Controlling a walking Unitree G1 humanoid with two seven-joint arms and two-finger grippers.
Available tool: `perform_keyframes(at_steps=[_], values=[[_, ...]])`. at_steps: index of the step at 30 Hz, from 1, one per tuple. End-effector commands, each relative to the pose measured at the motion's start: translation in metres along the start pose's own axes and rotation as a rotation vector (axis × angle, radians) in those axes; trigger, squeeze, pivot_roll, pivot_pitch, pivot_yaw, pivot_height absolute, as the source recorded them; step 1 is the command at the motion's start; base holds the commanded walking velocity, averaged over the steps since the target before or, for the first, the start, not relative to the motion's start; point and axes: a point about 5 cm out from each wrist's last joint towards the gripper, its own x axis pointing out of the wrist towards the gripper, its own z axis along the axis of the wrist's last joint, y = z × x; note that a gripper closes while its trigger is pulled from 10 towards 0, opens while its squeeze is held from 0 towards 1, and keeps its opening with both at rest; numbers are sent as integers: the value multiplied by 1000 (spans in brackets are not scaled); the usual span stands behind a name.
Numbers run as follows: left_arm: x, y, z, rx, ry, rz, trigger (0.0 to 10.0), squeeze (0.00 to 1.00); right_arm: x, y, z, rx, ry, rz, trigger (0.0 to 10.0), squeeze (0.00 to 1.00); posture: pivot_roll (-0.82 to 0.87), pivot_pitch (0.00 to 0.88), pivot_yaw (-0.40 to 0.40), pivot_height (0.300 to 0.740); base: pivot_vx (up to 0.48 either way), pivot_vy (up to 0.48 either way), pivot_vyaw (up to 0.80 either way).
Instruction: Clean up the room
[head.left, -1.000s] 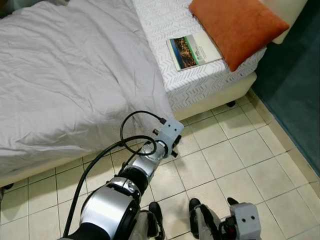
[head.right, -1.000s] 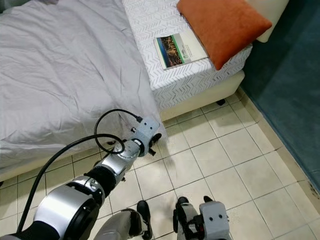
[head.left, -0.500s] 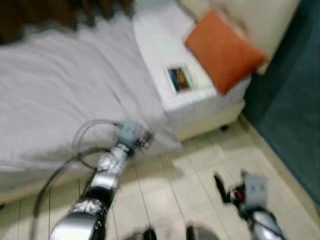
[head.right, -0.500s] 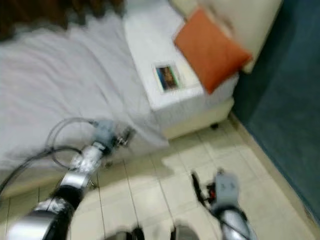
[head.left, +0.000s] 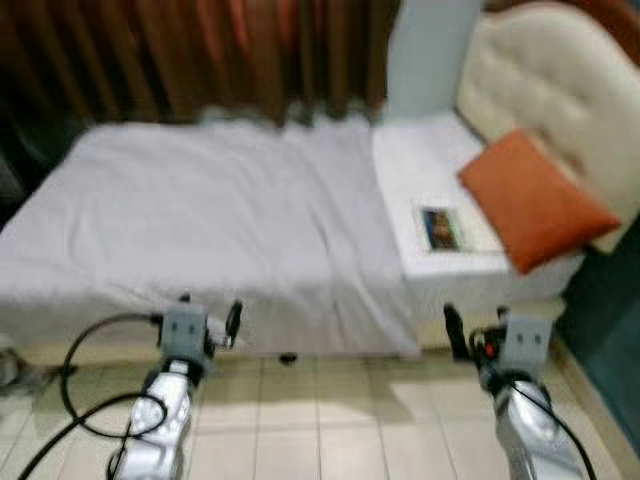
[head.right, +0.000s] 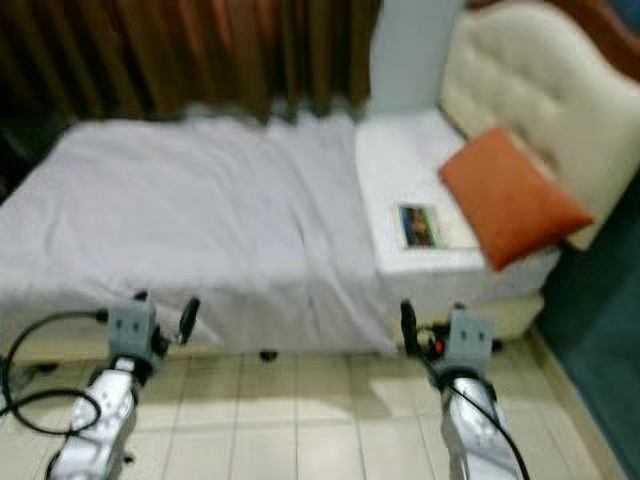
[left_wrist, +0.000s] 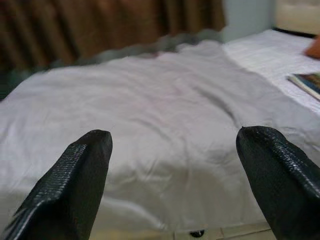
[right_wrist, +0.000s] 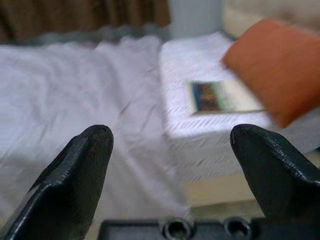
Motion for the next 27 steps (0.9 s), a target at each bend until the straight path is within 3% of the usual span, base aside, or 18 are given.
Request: perform_keyframes(at_steps=[1,9,16,22,24,27], values=[[5,-4,-4,-10,47,13,10000,0,4,1,3,-14,-19,10,10000,0,63,0,22,740,0,0,0],[11,-20,-2,1,70,-30,10000,0,0,-2,-1,-8,-15,17,10000,0,16,0,45,740,0,0,0],[18,-22,3,46,69,-42,10000,0,-3,0,-4,-12,-8,36,10000,0,9,0,49,740,0,0,321],[18,-23,7,18,44,-42,10000,0,-6,-1,-4,8,-19,33,10000,0,27,0,36,740,0,0,89],[-4,-18,7,14,19,-48,10000,0,-20,-2,-5,42,-32,51,10000,0,57,0,15,740,0,0,0],[-16,-14,1,14,65,-30,10000,0,-26,0,-9,45,-16,72,10000,0,78,0,1,740,0,0,0]])
